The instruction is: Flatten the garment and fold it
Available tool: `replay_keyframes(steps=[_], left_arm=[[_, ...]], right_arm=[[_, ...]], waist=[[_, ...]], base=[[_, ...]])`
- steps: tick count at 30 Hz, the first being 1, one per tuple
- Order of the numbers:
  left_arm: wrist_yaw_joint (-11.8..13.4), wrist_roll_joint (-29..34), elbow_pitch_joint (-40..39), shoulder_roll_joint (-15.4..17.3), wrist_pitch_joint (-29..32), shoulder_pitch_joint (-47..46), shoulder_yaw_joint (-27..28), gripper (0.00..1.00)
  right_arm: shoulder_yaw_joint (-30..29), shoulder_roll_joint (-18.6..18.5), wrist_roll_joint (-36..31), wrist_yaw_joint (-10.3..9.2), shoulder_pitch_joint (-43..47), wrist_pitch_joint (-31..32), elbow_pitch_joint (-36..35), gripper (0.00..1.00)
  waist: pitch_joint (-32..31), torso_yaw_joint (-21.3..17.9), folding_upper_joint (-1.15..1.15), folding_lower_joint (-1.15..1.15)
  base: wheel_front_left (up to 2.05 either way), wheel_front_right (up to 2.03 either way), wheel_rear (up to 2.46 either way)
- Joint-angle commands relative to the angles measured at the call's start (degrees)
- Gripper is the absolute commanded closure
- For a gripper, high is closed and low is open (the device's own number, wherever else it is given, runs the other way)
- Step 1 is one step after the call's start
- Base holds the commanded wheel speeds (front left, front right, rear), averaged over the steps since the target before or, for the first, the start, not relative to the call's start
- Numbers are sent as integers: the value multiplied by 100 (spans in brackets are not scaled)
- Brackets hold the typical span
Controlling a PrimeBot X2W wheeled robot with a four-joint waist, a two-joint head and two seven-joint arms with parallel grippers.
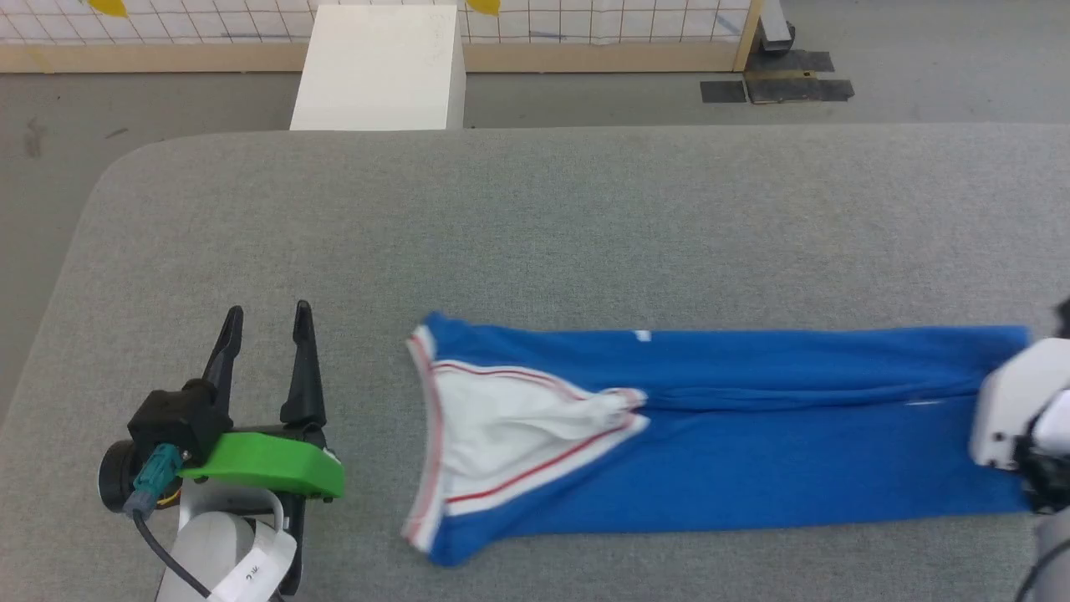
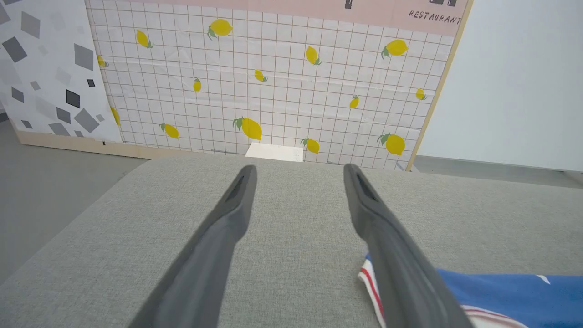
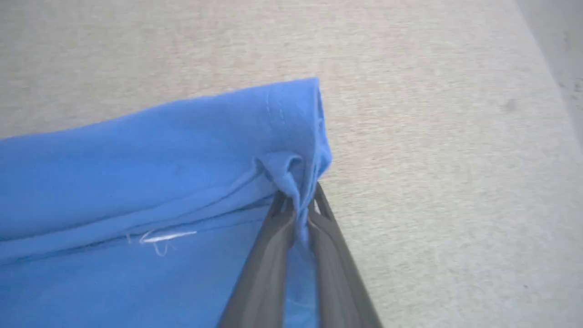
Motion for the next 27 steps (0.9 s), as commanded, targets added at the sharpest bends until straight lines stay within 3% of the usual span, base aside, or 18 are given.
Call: replay_keyframes(steps=[1,9,16,19,27], left_arm=[[-39,25,-33,-18,-20,-55,6,0],[-41,18,-68,26,-20,-110,-40,0],[-41,38,-13,28,-20,-47,-82,0],[-41,40,26,27,-20,13,-99,0],[-41,12,76,17,-20,110,-158,0]], right_arm=[[-162,-117,-207,-11,72,-153,-63,100],[-638,-322,-1003,-11,-64,-444,21,100],[-61,-160,-606,-11,21,-209,-232,100],[487,-101,-196,-11,271,368,-890,100],[2292,-239,984,-11,1086,2160,-3834,100]], waist=[[48,14,34,0],[174,48,34,0],[40,66,34,0],[-78,48,34,0],[-277,35,34,0]], base=[[0,0,0],[0,0,0],[0,0,0],[0,0,0],[0,0,0]])
